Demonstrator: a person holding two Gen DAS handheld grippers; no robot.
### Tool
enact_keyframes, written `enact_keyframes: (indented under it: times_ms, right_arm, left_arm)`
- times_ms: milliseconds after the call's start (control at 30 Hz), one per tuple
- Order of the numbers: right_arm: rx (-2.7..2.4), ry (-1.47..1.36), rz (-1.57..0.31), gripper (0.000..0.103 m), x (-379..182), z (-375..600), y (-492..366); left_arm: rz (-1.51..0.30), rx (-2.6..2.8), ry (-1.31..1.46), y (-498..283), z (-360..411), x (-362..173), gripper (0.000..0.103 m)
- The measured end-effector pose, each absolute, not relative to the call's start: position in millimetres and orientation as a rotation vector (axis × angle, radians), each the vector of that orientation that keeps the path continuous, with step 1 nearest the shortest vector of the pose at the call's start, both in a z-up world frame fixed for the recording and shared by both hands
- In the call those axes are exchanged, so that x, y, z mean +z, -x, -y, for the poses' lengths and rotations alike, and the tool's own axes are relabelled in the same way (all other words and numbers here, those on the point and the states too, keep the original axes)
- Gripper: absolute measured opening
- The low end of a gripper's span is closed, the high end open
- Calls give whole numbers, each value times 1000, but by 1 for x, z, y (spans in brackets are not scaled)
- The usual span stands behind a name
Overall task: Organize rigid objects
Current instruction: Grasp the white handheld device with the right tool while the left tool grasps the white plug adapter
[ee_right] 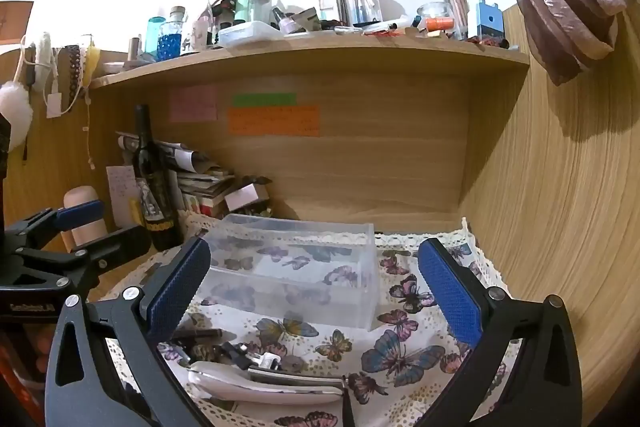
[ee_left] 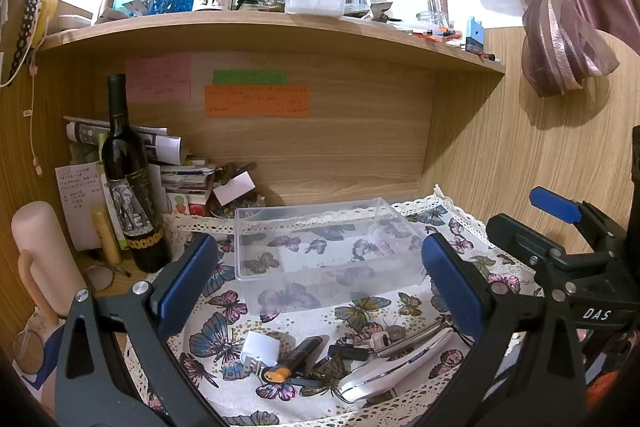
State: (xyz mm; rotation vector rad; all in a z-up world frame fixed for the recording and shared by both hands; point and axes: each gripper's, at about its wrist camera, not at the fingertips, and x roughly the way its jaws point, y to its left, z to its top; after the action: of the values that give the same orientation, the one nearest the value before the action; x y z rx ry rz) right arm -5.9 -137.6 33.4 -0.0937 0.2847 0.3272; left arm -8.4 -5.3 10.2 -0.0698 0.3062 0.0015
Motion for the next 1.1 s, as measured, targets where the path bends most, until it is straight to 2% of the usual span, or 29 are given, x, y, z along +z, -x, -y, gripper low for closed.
enact_keyframes:
  times_ms: [333, 467, 533, 567, 600, 800, 1100]
  right_arm:
    - [363, 123, -288, 103, 32, 133, 7]
    - [395, 157, -371, 103, 14, 129, -6]
    - [416, 134, -421, 103, 4, 128, -9]
    - [426, 124, -453, 103, -2, 128, -10]
    - [435, 128, -485, 102, -9, 126, -12]
    - [507, 130, -609, 102, -44, 113, -14]
    - [550, 296, -713, 101, -77, 95, -22]
  left_arm:
    - [-291, 14, 68, 9, 3, 8, 103]
    - [-327, 32, 86, 4, -8, 1, 103]
    - [-354, 44, 93, 2, -15, -6, 98]
    - [-371, 52, 93, 1, -17, -9, 90]
    - [-393, 61, 94, 0, -20, -14, 86]
    - [-511, 108, 120, -5, -42, -44, 78]
    - [-641, 128, 135, -3, -55, -83, 76]
